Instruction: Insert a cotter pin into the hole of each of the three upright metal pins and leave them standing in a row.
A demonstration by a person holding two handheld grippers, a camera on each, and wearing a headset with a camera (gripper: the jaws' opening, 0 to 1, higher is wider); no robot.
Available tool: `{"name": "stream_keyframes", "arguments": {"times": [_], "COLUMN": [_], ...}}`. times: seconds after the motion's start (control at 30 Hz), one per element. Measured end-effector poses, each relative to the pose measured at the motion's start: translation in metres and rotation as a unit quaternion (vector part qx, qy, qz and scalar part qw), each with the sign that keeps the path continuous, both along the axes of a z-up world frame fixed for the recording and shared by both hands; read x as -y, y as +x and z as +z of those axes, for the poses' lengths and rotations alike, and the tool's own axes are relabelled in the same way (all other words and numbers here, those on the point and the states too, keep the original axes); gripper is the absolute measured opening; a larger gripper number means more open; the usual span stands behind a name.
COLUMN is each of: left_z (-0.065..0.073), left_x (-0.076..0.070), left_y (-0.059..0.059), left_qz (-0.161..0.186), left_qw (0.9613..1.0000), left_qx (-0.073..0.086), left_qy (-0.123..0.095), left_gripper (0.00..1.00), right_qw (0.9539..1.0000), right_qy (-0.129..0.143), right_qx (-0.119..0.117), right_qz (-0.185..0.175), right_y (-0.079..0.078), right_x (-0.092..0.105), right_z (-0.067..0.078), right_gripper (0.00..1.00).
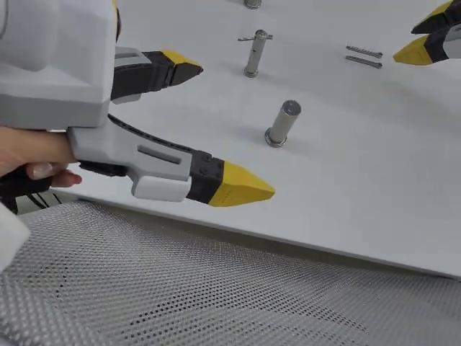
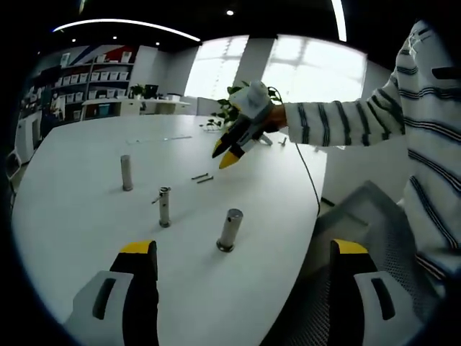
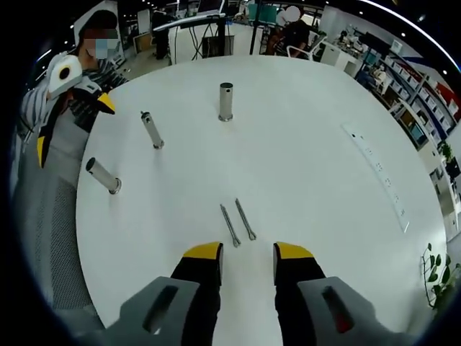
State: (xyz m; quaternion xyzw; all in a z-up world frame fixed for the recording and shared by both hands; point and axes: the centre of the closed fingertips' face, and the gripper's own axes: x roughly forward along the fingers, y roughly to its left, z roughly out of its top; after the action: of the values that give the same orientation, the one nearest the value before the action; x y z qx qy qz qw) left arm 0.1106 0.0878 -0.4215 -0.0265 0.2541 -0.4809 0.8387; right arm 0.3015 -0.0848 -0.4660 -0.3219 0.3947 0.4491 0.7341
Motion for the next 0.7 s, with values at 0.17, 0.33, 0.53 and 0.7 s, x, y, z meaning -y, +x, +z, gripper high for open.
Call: {"name": "stream_keyframes", "arguments": {"times": [0.17,0.33,0.53,0.7], "left_z": [0.001,0.000,-0.001,-0.002], "left_x": [0.002,0.003,0.004,0.006], "left_y": [-0.003,-0.006,-0.007,-0.007], "left_qz": [0.000,-0.006,-0.006,-0.005], "left_qw": [1.0000,1.0000,0.9999,0.9999], "left_qx": [0.000,-0.005,-0.010,-0.013], "left_qy": [0.000,0.006,0.003,0.003], "left_gripper": [0.99,0.99,0.99,0.99], "right_qw": [0.9998,0.9995,0.9984,0.9977], "right_qy": [-0.009,-0.019,-0.030,-0.041], "right_qx": [-0.007,-0.012,-0.028,-0.029], "right_qz": [0.014,0.024,0.037,0.045], "right_y": [0.005,0.011,0.010,0.012], "right_x": [-0.009,-0.013,-0.016,-0.018], "right_z": [-0.009,-0.016,-0.024,-0.028], "right_gripper": [0.20,0.14,0.10,0.08]}}
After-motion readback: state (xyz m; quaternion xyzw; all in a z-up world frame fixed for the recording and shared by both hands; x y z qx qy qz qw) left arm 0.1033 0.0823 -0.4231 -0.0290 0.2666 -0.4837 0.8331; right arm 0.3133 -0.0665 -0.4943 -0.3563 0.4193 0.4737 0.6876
